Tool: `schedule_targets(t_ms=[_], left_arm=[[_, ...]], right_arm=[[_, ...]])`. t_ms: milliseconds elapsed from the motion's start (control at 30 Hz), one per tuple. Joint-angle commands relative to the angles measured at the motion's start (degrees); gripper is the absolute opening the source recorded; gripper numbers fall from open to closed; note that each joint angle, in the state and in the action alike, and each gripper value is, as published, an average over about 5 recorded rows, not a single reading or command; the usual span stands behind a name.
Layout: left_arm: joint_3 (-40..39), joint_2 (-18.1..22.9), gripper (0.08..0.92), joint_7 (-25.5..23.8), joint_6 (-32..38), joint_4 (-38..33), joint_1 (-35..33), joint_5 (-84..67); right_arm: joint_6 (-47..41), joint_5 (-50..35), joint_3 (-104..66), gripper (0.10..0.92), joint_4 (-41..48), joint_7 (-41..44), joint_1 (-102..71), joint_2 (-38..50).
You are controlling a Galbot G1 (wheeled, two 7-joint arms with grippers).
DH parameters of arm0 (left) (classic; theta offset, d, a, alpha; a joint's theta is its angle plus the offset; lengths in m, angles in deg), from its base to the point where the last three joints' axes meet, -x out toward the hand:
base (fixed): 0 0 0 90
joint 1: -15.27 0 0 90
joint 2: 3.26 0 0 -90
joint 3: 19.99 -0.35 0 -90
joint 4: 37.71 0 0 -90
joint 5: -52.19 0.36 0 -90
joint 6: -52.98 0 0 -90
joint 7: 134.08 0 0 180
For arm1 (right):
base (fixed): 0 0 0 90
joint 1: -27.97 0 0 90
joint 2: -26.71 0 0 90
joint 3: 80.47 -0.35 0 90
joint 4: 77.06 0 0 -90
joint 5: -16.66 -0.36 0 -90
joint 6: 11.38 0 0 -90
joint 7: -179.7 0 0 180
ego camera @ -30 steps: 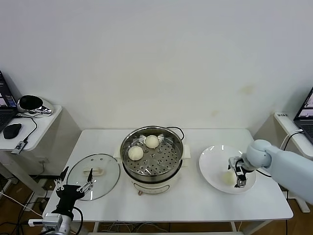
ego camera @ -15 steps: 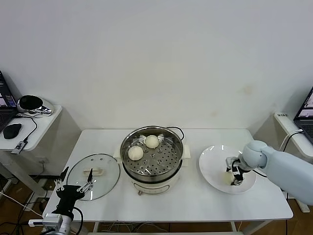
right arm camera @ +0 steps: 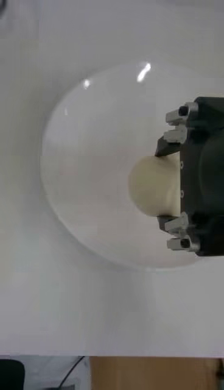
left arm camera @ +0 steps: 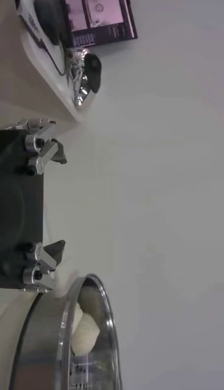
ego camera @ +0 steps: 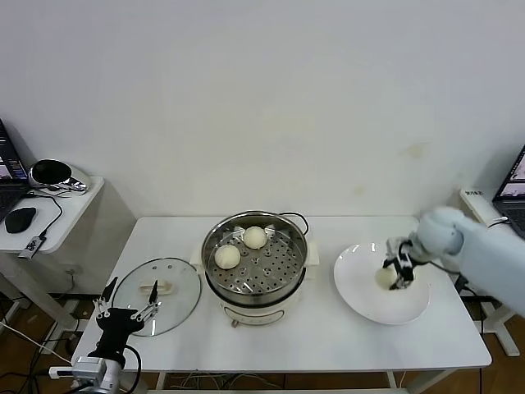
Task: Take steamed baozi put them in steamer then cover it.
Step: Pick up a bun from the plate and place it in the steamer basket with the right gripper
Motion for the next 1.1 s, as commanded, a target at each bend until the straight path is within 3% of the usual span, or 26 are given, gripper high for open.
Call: schedule_targets(t_ms=[33, 400, 733, 1100], left_arm=[[-0.28, 0.04, 0.823, 0.03, 0.02, 0.36, 0.35, 0.0], [0.62, 0.1, 0.823, 0.09, 0.24, 0.21, 0.28, 0.11], [1.42, 1.07, 0.823, 0.14, 0.6, 0.24, 0.16, 0.11], [2.01, 1.68, 0.823, 0.22, 1.29, 0.94, -0.02, -0.05]], right_arm=[[1.95, -11.44, 10.86, 0.602, -1.52, 2.86, 26.19, -6.97], [9.89, -20.04, 16.66, 0.602, -4.26, -1.54, 28.83, -23.56], [21.99, -11.94, 21.64, 0.606, -1.95, -4.15, 23.27, -36.28], [29.02, -2.34, 22.79, 0.615, 0.78, -4.13, 18.29, -40.83]])
